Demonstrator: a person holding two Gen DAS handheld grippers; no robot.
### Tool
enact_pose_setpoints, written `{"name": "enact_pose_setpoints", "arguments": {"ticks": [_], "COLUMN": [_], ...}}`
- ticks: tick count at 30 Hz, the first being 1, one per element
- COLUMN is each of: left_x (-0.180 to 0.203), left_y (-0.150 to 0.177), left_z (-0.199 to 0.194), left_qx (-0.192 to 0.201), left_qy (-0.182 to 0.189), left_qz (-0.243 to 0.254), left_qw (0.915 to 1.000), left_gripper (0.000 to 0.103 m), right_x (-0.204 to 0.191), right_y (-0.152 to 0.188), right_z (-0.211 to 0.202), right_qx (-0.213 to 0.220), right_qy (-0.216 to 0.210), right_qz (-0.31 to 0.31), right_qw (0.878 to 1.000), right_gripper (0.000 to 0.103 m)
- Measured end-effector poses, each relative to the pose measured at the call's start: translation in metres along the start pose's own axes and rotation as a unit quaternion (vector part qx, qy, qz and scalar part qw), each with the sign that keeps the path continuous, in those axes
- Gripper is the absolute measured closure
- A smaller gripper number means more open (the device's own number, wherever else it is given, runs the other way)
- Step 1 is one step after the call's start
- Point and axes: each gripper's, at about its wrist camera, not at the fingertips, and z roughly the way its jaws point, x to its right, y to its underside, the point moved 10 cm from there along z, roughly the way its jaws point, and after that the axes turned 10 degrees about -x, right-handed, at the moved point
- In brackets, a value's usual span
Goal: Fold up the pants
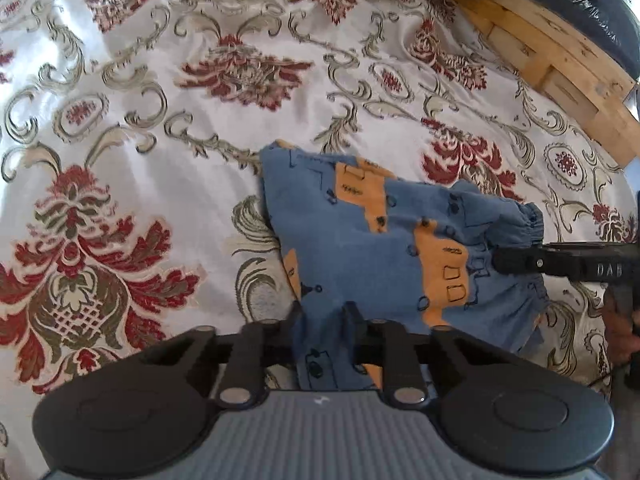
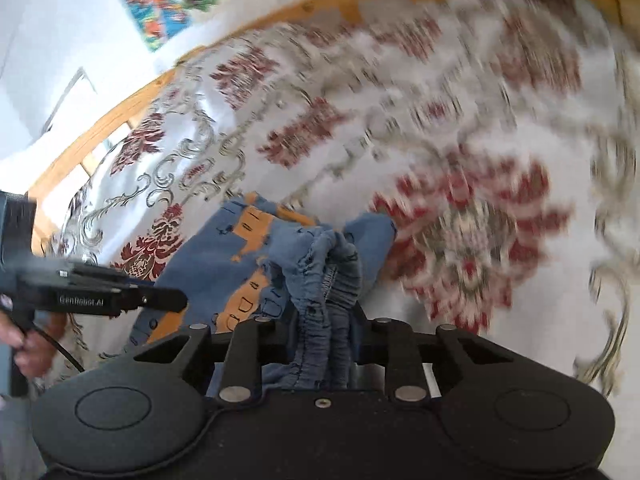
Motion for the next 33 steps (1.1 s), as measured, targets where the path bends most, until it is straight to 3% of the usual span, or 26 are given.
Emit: {"name": "enact_pose_setpoints", "arguments": {"ticks": [7,11,14,16,20,22,26,31,33], "left_x": [0.009,0.001,-0.014,-0.028,-0.055,-0.061,-0.065,-0.069,-0.070], "left_y": [-0.018,-0.049,-0.072,-0.084,-0.080,-0.074,-0.073,-0.068,-0.066], "left_z": [-0.023,-0.038,-0.037,-0.027,-0.001,0.004,0.007,0.008,0.004], "left_qx": [0.056,0.106,0.115,0.109,0.069,0.061,0.057,0.056,0.057], "left_qy": [-0.028,-0.050,-0.057,-0.054,-0.035,-0.028,-0.012,-0.005,-0.003], "left_qz": [0.023,0.026,0.010,-0.005,-0.037,-0.029,-0.015,-0.021,-0.025], "left_qw": [0.9978,0.9928,0.9916,0.9926,0.9963,0.9973,0.9982,0.9982,0.9981], "left_gripper": [0.089,0.089,0.089,0.089,0.089,0.089,0.085,0.071,0.068], "right_x": [-0.016,-0.016,-0.012,-0.003,0.001,-0.002,0.001,0.004,0.004], "right_y": [-0.042,-0.083,-0.104,-0.106,-0.076,-0.065,-0.060,-0.057,-0.055], "right_z": [-0.012,-0.002,0.022,0.044,0.063,0.064,0.067,0.059,0.054], "right_qx": [0.082,0.107,0.097,0.063,0.011,-0.002,-0.003,0.000,0.003], "right_qy": [0.037,0.026,0.020,0.002,-0.015,-0.019,0.002,-0.008,-0.006], "right_qz": [-0.068,-0.066,-0.063,-0.030,0.020,0.025,0.024,0.042,0.047], "right_qw": [0.994,0.992,0.993,0.998,1.000,0.999,1.000,0.999,0.999], "right_gripper": [0.081,0.081,0.081,0.081,0.080,0.077,0.066,0.033,0.025]}}
